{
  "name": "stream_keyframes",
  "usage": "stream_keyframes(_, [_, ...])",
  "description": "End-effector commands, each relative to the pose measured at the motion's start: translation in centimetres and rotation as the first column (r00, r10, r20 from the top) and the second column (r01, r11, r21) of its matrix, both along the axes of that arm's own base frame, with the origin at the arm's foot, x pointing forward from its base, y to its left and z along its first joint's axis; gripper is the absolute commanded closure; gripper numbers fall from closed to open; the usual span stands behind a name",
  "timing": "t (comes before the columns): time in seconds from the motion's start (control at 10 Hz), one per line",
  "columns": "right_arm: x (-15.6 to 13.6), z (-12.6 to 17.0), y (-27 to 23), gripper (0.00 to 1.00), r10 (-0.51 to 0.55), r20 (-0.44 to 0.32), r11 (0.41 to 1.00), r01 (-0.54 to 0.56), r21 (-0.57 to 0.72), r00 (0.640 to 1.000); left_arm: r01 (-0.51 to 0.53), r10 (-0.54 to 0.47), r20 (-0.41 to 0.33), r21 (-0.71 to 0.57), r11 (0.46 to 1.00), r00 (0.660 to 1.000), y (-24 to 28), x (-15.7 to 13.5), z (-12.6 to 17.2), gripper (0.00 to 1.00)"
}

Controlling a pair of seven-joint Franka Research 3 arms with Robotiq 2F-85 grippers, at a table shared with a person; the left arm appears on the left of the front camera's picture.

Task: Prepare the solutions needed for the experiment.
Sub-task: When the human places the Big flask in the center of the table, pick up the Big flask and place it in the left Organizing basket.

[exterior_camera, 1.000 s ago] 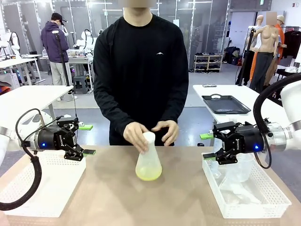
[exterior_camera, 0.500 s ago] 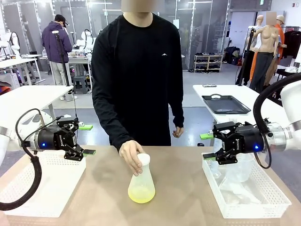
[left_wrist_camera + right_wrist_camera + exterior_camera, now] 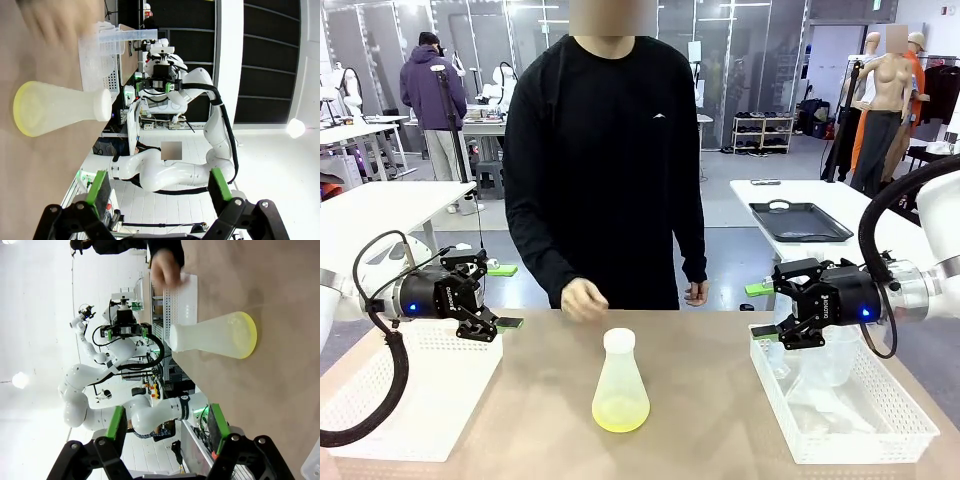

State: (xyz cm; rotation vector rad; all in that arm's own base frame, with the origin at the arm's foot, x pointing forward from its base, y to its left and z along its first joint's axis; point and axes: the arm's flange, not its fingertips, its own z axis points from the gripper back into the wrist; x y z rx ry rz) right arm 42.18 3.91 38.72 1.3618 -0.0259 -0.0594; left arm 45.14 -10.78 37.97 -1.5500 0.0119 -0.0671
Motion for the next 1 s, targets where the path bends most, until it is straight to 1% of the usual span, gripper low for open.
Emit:
stream_keyframes(0.0, [-0.2, 0.0, 0.1, 0.18, -0.006, 0.004, 1.0, 0.006, -0.007, 1.0, 0.016, -0.015, 0.044, -0.02, 1.0, 0.999, -0.9, 0.1, 0.2, 0.0])
stream_keyframes(0.1, [-0.2, 0.0, 0.1, 0.18, -0.006, 0.004, 1.0, 0.006, -0.007, 1.0, 0.01, -0.005, 0.166, -0.033, 0.999, 0.986, -1.4, 0.5, 0.7, 0.0])
stream_keyframes(0.2, [-0.2, 0.0, 0.1, 0.18, -0.006, 0.004, 1.0, 0.006, -0.007, 1.0, 0.036, -0.029, 0.286, -0.019, 0.999, 0.958, -2.0, 0.9, 1.2, 0.0])
stream_keyframes(0.3, [-0.2, 0.0, 0.1, 0.18, -0.006, 0.004, 1.0, 0.006, -0.007, 1.0, 0.079, -0.082, 0.404, 0.022, 0.997, 0.911, -2.7, 1.1, 1.7, 0.0])
stream_keyframes(0.4, [-0.2, 0.0, 0.1, 0.18, -0.006, 0.004, 1.0, 0.006, -0.007, 1.0, 0.115, -0.142, 0.504, 0.086, 0.99, 0.852, -3.5, 1.5, 2.0, 0.0])
stream_keyframes(0.5, [-0.2, 0.0, 0.1, 0.18, -0.006, 0.004, 1.0, 0.006, -0.007, 1.0, 0.138, -0.226, 0.622, 0.187, 0.973, 0.749, -4.3, 2.0, 2.1, 0.0])
stream_keyframes(0.6, [-0.2, 0.0, 0.1, 0.18, -0.006, 0.004, 1.0, 0.006, -0.007, 1.0, 0.147, -0.279, 0.682, 0.247, 0.958, 0.676, -4.9, 2.4, 2.1, 0.0])
stream_keyframes(0.7, [-0.2, 0.0, 0.1, 0.18, -0.006, 0.004, 1.0, 0.006, -0.007, 1.0, 0.148, -0.311, 0.712, 0.283, 0.948, 0.63, -5.1, 2.6, 2.2, 0.0])
stream_keyframes(0.8, [-0.2, 0.0, 0.1, 0.18, -0.006, 0.004, 1.0, 0.006, -0.007, 1.0, 0.184, -0.26, 0.598, 0.186, 0.965, 0.758, -4.6, 1.4, 3.2, 0.0])
stream_keyframes(0.9, [-0.2, 0.0, 0.1, 0.18, -0.006, 0.004, 1.0, 0.006, -0.007, 1.0, 0.184, -0.26, 0.598, 0.186, 0.965, 0.758, -4.6, 1.4, 3.2, 0.0])
